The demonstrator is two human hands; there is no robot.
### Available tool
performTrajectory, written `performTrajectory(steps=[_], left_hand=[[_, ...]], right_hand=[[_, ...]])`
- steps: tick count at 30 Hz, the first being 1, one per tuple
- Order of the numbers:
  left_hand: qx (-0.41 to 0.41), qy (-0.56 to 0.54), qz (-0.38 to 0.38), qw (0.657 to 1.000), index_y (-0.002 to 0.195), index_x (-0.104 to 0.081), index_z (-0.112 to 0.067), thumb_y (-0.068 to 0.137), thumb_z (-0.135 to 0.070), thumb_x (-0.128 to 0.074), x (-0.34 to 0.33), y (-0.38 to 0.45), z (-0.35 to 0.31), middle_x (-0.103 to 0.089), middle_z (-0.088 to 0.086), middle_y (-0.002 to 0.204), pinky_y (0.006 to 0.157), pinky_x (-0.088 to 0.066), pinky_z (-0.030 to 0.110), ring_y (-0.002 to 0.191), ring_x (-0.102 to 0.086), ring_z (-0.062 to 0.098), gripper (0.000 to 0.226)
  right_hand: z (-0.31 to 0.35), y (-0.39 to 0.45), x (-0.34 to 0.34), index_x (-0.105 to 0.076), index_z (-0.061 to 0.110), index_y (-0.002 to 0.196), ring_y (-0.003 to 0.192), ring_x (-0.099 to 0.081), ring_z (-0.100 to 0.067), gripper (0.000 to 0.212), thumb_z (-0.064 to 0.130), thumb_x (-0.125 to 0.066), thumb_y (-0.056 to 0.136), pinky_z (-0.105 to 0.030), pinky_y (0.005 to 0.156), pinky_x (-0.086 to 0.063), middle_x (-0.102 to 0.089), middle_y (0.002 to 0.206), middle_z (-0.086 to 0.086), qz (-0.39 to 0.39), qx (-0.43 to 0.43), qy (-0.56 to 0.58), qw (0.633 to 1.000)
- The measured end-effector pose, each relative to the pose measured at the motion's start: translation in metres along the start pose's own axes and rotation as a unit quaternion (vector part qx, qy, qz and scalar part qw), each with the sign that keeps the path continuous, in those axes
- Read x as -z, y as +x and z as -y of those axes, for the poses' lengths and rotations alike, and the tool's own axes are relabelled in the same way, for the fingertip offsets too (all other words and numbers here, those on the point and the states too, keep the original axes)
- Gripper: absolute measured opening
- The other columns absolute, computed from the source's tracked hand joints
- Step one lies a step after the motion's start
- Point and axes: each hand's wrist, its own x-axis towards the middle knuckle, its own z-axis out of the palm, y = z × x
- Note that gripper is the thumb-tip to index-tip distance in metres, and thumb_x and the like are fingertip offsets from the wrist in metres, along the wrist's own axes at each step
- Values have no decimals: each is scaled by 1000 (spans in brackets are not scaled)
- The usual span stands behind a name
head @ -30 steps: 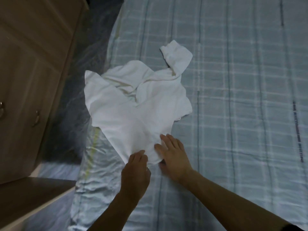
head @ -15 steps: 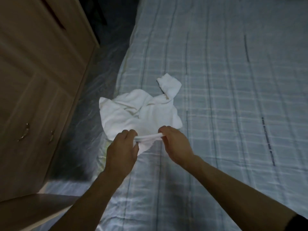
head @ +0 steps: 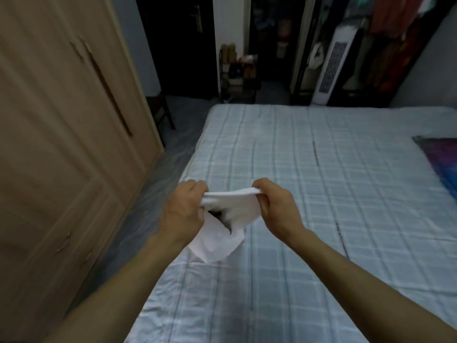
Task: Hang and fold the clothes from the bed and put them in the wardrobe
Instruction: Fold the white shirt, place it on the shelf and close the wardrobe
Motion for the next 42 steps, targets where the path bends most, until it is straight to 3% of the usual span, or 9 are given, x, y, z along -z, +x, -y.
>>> performTrajectory(steps=[11, 18, 25, 29, 32, 34, 37, 42], left_hand=[[-48, 22, -52, 997, 85, -51, -15, 70, 4, -63, 56, 11, -118, -49, 1, 81, 55, -45, 43, 69, -45, 22, 27], [-39, 27, -76, 996, 78, -41, -15, 64, 8, -65, 79, 31, -140, -42, 1, 77, 54, -41, 43, 62, -43, 27, 36], [-17, -103, -124, 987, 79, -44, -17, 83, 6, -57, 100, 45, -155, -50, 1, 72, 57, -41, 42, 64, -48, 21, 26], [-7, -135, -98, 986, 79, -51, -19, 91, -5, -60, 93, 45, -145, -56, -2, 70, 55, -39, 28, 64, -51, 9, 20], [-9, -150, -99, 984, 78, -55, -22, 91, -7, -63, 91, 45, -143, -58, -6, 69, 55, -34, 16, 63, -52, 4, 21], [-18, -166, -102, 981, 80, -59, -19, 91, -7, -63, 94, 44, -144, -59, -7, 70, 56, -38, 17, 65, -54, 6, 17], [-40, -174, -82, 980, 82, -64, -20, 91, -11, -64, 99, 44, -142, -63, -10, 73, 59, -44, 24, 68, -57, 7, 13], [-63, -194, -46, 978, 80, -64, -19, 89, -8, -65, 96, 38, -140, -62, -11, 72, 61, -39, 16, 69, -57, 6, 15]], right_hand=[[51, -30, 153, -62, 18, 98, 76, -55, -10, 13, 11, -51, 97, -19, 69, -43, -61, 87, 9, -120, 93, -25, 988], [68, -30, 212, -65, 14, 98, 77, -59, -16, 13, 7, -55, 95, -38, 70, -50, -65, 87, 3, -186, 119, -66, 973], [92, -27, 243, -65, 14, 96, 77, -59, -11, 14, 7, -54, 95, -29, 68, -50, -63, 85, 6, -227, 119, -54, 965], [98, -26, 248, -65, 16, 96, 77, -58, -11, 13, 8, -54, 96, -26, 67, -48, -63, 84, 7, -232, 119, -76, 962], [93, -27, 248, -65, 16, 97, 76, -57, -11, 13, 7, -56, 95, -20, 66, -45, -61, 84, 9, -228, 107, -110, 961], [86, -30, 245, -65, 15, 97, 76, -56, -13, 14, 6, -56, 94, -17, 65, -40, -59, 83, 9, -217, 92, -145, 961], [68, -36, 239, -65, 16, 95, 75, -56, -15, 13, 6, -57, 92, -28, 65, -41, -61, 82, 6, -177, 41, -163, 970], [55, -43, 219, -62, 20, 89, 83, -60, -21, 11, 14, -54, 94, -37, 71, -48, -64, 87, 0, 1, -59, -225, 973]])
